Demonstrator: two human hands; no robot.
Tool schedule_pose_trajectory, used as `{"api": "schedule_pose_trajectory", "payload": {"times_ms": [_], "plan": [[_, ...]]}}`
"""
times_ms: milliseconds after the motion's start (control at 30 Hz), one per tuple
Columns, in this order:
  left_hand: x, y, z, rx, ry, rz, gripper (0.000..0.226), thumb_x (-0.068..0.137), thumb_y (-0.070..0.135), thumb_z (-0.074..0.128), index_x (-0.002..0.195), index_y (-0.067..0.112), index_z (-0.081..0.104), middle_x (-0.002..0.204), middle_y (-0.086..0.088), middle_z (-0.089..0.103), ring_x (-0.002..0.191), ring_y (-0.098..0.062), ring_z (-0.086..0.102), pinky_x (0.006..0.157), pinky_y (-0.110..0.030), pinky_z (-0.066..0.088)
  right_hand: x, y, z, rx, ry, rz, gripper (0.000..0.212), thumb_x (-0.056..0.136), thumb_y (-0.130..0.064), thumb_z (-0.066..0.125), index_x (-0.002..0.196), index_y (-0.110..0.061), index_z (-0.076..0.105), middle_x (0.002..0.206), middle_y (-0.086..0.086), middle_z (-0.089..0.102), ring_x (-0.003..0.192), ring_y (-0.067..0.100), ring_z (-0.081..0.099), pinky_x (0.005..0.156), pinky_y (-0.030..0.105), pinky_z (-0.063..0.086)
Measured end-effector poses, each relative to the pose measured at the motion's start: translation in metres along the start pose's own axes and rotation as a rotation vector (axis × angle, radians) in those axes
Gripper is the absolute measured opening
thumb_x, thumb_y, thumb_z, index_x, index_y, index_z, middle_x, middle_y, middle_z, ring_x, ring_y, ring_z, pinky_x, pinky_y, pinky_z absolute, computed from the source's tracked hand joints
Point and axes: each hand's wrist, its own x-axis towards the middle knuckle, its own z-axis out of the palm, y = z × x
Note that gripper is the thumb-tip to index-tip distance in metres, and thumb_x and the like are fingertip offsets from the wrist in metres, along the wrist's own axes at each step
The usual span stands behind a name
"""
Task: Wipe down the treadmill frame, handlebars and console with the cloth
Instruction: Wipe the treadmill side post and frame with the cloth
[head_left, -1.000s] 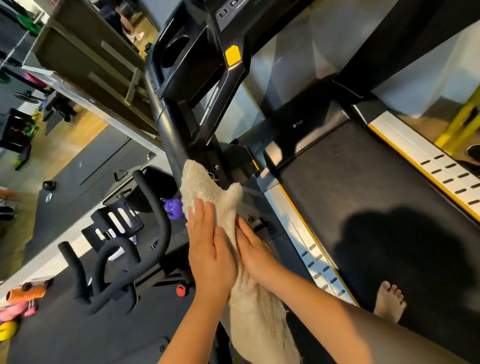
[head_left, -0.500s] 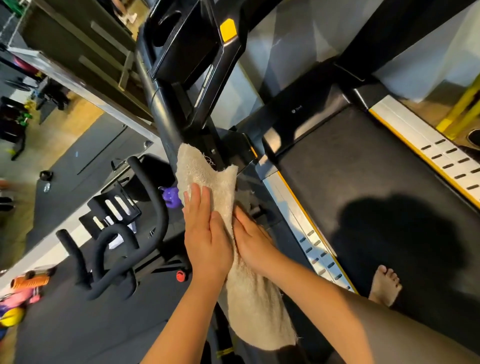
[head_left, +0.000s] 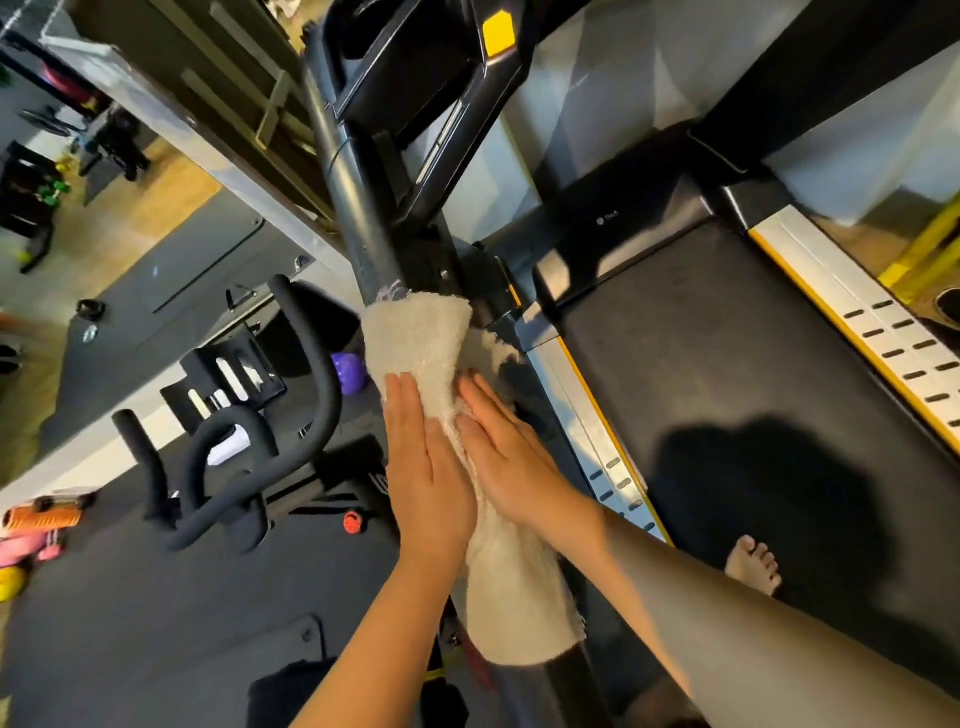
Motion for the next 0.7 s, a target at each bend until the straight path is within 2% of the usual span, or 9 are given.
{"api": "schedule_pose_trajectory", "payload": {"times_ms": [100, 233, 333, 367, 433, 500, 567, 633, 700], "plan": [[-0.031, 0.003, 0.0, -0.039, -0.031, -0.083, 0.052, 0.109, 0.028, 0.02, 0.158, 0.025, 0.006, 0.165, 0.013, 0.003, 0.145, 0.012, 0.002, 0.124, -0.028, 0.007, -0.017, 0.007, 0.004, -0.004, 0.009, 0.022, 0.046, 0.103, -0.047, 0.026, 0.146, -0.055, 0.011, 0.158, -0.026, 0.005, 0.14, -0.007, 0.007, 0.111, 0.017, 0.005], [-0.045, 0.004, 0.003, 0.08, -0.024, -0.002, 0.06, 0.103, 0.044, 0.014, 0.158, 0.023, 0.0, 0.166, 0.007, 0.0, 0.15, -0.001, -0.001, 0.125, -0.034, 0.009, -0.053, 0.016, 0.01, 0.051, 0.036, 0.035, 0.038, 0.104, -0.042, 0.025, 0.132, -0.066, 0.014, 0.148, -0.037, 0.01, 0.131, -0.018, 0.012, 0.103, -0.002, 0.01], [-0.033, 0.002, 0.001, 0.145, -0.063, 0.115, 0.059, 0.102, 0.04, 0.014, 0.158, 0.021, 0.004, 0.166, 0.003, -0.001, 0.152, -0.011, -0.007, 0.124, -0.03, 0.001, -0.039, 0.011, 0.007, 0.059, 0.038, 0.019, 0.037, 0.105, -0.038, 0.026, 0.126, -0.068, 0.017, 0.15, -0.032, 0.019, 0.135, -0.013, 0.018, 0.11, 0.008, 0.016], [-0.027, 0.001, 0.001, 0.161, -0.073, 0.15, 0.059, 0.102, 0.038, 0.014, 0.158, 0.019, 0.005, 0.166, 0.004, -0.002, 0.152, -0.01, -0.009, 0.123, -0.025, -0.002, -0.029, 0.008, 0.006, 0.029, 0.039, -0.001, 0.038, 0.106, -0.036, 0.027, 0.13, -0.065, 0.018, 0.152, -0.027, 0.023, 0.137, -0.011, 0.019, 0.11, 0.01, 0.014], [-0.016, -0.002, 0.0, 0.153, -0.071, 0.166, 0.057, 0.103, 0.033, 0.017, 0.157, 0.017, 0.007, 0.165, 0.007, -0.001, 0.151, -0.007, -0.009, 0.12, -0.019, -0.004, -0.012, 0.004, 0.002, -0.037, 0.036, -0.035, 0.041, 0.106, -0.032, 0.026, 0.144, -0.049, 0.022, 0.155, -0.019, 0.023, 0.137, -0.011, 0.015, 0.103, -0.001, 0.007], [-0.009, -0.005, -0.001, 0.098, -0.068, 0.138, 0.055, 0.105, 0.03, 0.019, 0.157, 0.019, 0.007, 0.165, 0.009, 0.0, 0.151, -0.003, -0.007, 0.122, -0.02, -0.002, -0.005, 0.002, 0.001, -0.128, 0.061, -0.111, 0.044, 0.106, -0.028, 0.029, 0.15, -0.033, 0.025, 0.158, -0.014, 0.017, 0.139, -0.009, 0.009, 0.098, -0.007, 0.002], [-0.007, -0.007, -0.002, 0.058, -0.072, 0.113, 0.054, 0.105, 0.03, 0.02, 0.157, 0.021, 0.008, 0.165, 0.01, 0.002, 0.15, -0.001, -0.004, 0.123, -0.023, 0.001, -0.008, 0.0, 0.005, -0.235, 0.159, -0.249, 0.044, 0.105, -0.019, 0.035, 0.149, -0.024, 0.033, 0.16, -0.008, 0.017, 0.144, -0.003, 0.009, 0.11, 0.002, 0.007], [-0.006, -0.01, -0.003, 0.061, -0.062, 0.101, 0.054, 0.106, 0.031, 0.026, 0.158, 0.022, 0.011, 0.166, 0.006, 0.007, 0.151, -0.003, 0.003, 0.122, -0.022, 0.008, -0.012, -0.002, 0.011, -0.284, 0.254, -0.423, 0.043, 0.1, -0.007, 0.039, 0.142, -0.013, 0.047, 0.154, 0.004, 0.035, 0.143, 0.007, 0.023, 0.118, 0.022, 0.019], [-0.005, -0.013, -0.003, 0.089, -0.033, 0.118, 0.052, 0.107, 0.027, 0.035, 0.156, 0.02, 0.02, 0.164, -0.005, 0.019, 0.15, -0.01, 0.019, 0.12, -0.021, 0.019, -0.013, 0.002, 0.018, -0.31, 0.29, -0.567, 0.04, 0.096, -0.003, 0.038, 0.131, -0.005, 0.057, 0.142, 0.01, 0.05, 0.139, 0.014, 0.031, 0.119, 0.03, 0.021]]}}
